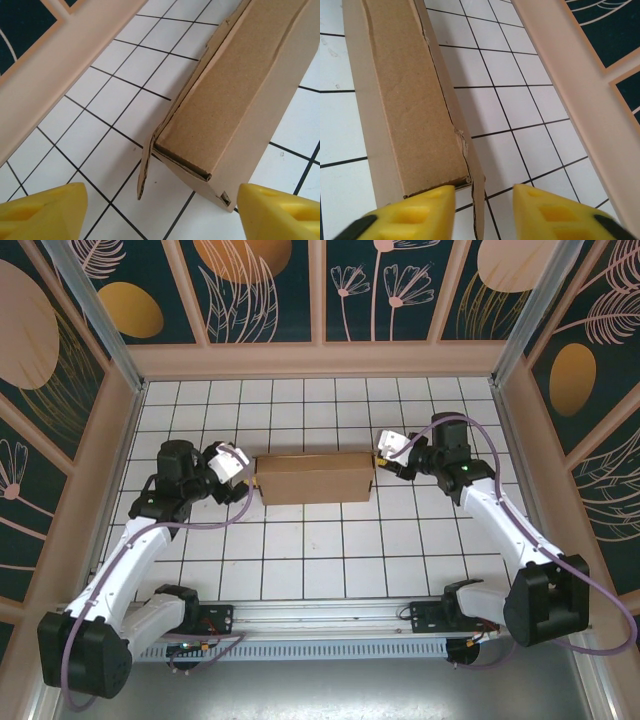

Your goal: Fold the paper box

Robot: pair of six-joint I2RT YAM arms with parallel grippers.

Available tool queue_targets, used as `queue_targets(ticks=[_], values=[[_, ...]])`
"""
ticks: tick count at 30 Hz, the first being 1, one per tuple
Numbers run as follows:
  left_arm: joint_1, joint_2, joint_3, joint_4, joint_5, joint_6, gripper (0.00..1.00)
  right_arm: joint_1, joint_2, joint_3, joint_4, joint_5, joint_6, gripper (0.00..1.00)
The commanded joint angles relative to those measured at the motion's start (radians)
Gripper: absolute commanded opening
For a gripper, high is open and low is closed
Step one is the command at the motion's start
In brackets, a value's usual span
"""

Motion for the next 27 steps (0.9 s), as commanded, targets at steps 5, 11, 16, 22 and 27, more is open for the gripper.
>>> queue_targets(ticks=[5, 11, 16, 22, 27], values=[[0.006, 0.069, 0.047, 0.052, 0.052, -0.008, 0.6, -0.006, -0.004, -0.007, 0.049, 0.011, 0.009, 0.23], [0.006, 0.098, 0.065, 0.066, 0.061, -0.026, 0.4, -0.002, -0.009, -0.016, 0.044, 0.014, 0.012, 0.14], [0.007, 0.098, 0.064, 0.074, 0.061, -0.037, 0.31, 0.007, -0.006, -0.02, 0.042, 0.017, 0.02, 0.13], [0.006, 0.099, 0.067, 0.083, 0.057, -0.048, 0.28, 0.008, -0.05, -0.048, 0.075, 0.044, 0.038, 0.27], [0.006, 0.1, 0.068, 0.082, 0.051, -0.048, 0.26, 0.006, -0.06, -0.03, 0.06, 0.044, 0.047, 0.33]])
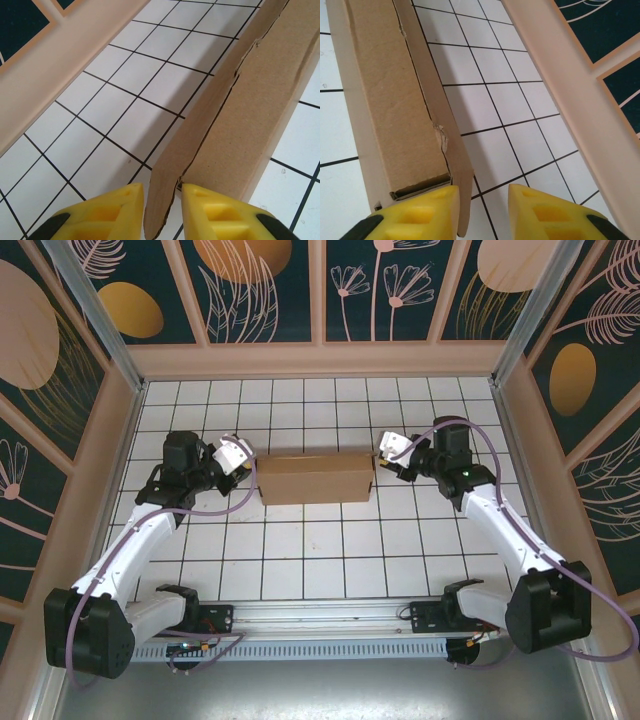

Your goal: Fold the paper box

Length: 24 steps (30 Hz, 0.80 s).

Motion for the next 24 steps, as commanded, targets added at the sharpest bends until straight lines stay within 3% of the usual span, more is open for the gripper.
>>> queue_targets(ticks=[1, 13, 17, 24], values=[[0.006, 0.004, 0.027, 0.031, 0.014, -0.012, 0.26, 0.004, -0.014, 0.01, 0.018, 0.005, 0.023, 0.34], [0.005, 0.004, 0.032, 0.019, 0.0, -0.007, 0.19, 0.026, -0.002, 0.005, 0.004, -0.01, 0.034, 0.34], [0.005, 0.006, 0.032, 0.02, 0.001, -0.009, 0.16, 0.051, 0.027, -0.011, 0.024, 0.054, 0.019, 0.34], [0.005, 0.017, 0.039, 0.021, 0.003, -0.011, 0.13, 0.057, 0.057, 0.005, 0.061, 0.106, 0.038, 0.19]])
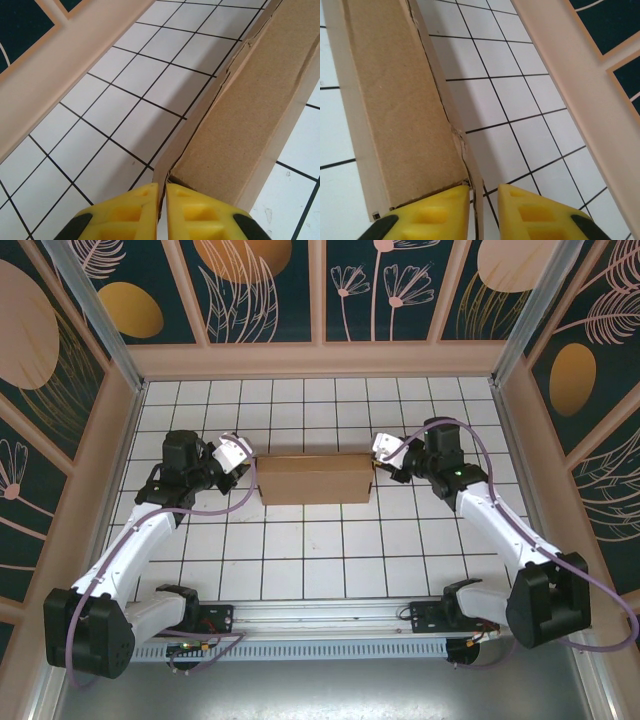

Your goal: Fold the paper box

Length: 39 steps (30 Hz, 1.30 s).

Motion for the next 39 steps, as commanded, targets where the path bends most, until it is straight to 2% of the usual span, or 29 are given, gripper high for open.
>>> queue_targets(ticks=[1, 9, 13, 16, 23, 29, 32, 39], values=[[0.006, 0.011, 0.031, 0.013, 0.011, -0.011, 0.12, 0.006, 0.015, 0.009, 0.04, 0.033, 0.01, 0.17], [0.005, 0.02, 0.031, 0.027, 0.004, -0.015, 0.1, 0.008, 0.038, 0.028, 0.028, 0.024, 0.022, 0.09], [0.004, 0.032, 0.036, 0.03, 0.023, -0.028, 0.04, 0.014, 0.039, 0.033, 0.015, 0.016, 0.026, 0.01], [-0.001, 0.05, 0.046, 0.041, 0.064, -0.074, 0.0, 0.026, 0.036, 0.033, 0.017, 0.018, 0.041, 0.0], [-0.013, 0.071, 0.052, 0.102, 0.111, -0.29, 0.0, 0.062, 0.022, 0.025, 0.04, 0.029, 0.177, 0.0], [-0.027, 0.045, 0.03, 0.118, 0.066, -0.396, 0.0, 0.077, 0.004, 0.021, 0.049, 0.016, 0.322, 0.0], [-0.031, 0.02, 0.022, 0.128, 0.023, -0.448, 0.0, 0.09, -0.01, 0.029, 0.051, 0.075, 0.441, 0.0], [-0.042, 0.02, 0.046, 0.107, -0.007, -0.663, 0.0, 0.109, -0.028, 0.045, 0.021, 0.111, 0.649, 0.0]])
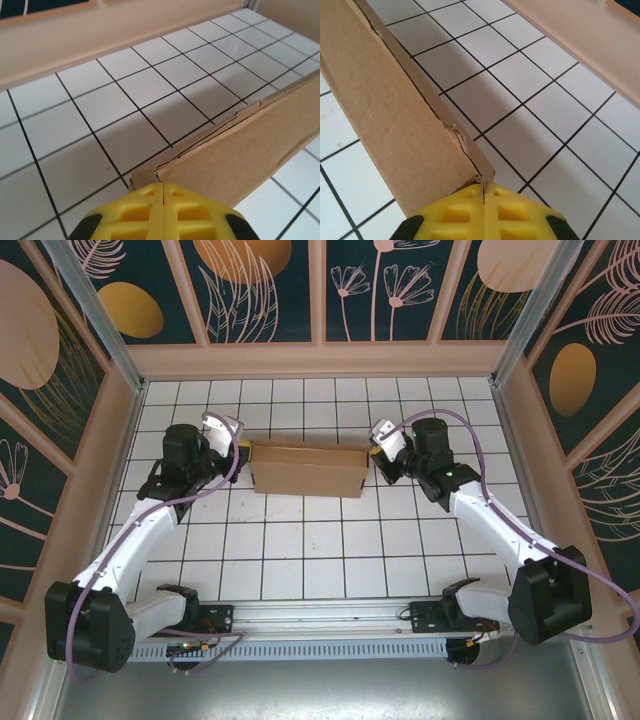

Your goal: Fold the paper box

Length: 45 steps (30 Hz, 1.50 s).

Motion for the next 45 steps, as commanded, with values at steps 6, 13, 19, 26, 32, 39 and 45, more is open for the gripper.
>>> queue_targets(ticks=[6, 13, 19, 26, 32, 39, 45], values=[[-0.027, 0.003, 0.05, -0.02, 0.003, -0.293, 0.0, 0.025, -0.02, 0.109, -0.079, -0.01, 0.372, 0.0], [-0.028, 0.033, 0.08, -0.059, 0.015, -0.439, 0.0, 0.023, 0.003, 0.16, -0.127, -0.009, 0.678, 0.0], [-0.027, 0.062, 0.109, -0.068, 0.031, -0.525, 0.0, 0.011, 0.137, 0.313, -0.318, -0.018, 0.852, 0.0], [-0.027, 0.087, 0.126, -0.076, 0.034, -0.58, 0.0, 0.01, 0.201, 0.364, -0.368, 0.005, 0.911, 0.0], [-0.027, 0.102, 0.133, -0.087, 0.031, -0.642, 0.0, 0.012, 0.201, 0.332, -0.357, 0.019, 0.94, 0.0], [-0.027, 0.12, 0.147, -0.126, 0.018, -0.647, 0.0, 0.013, 0.202, 0.325, -0.346, 0.018, 0.963, 0.0], [-0.026, 0.097, 0.156, -0.164, -0.047, -0.543, 0.0, 0.026, 0.191, 0.319, -0.35, 0.057, 0.92, 0.0]])
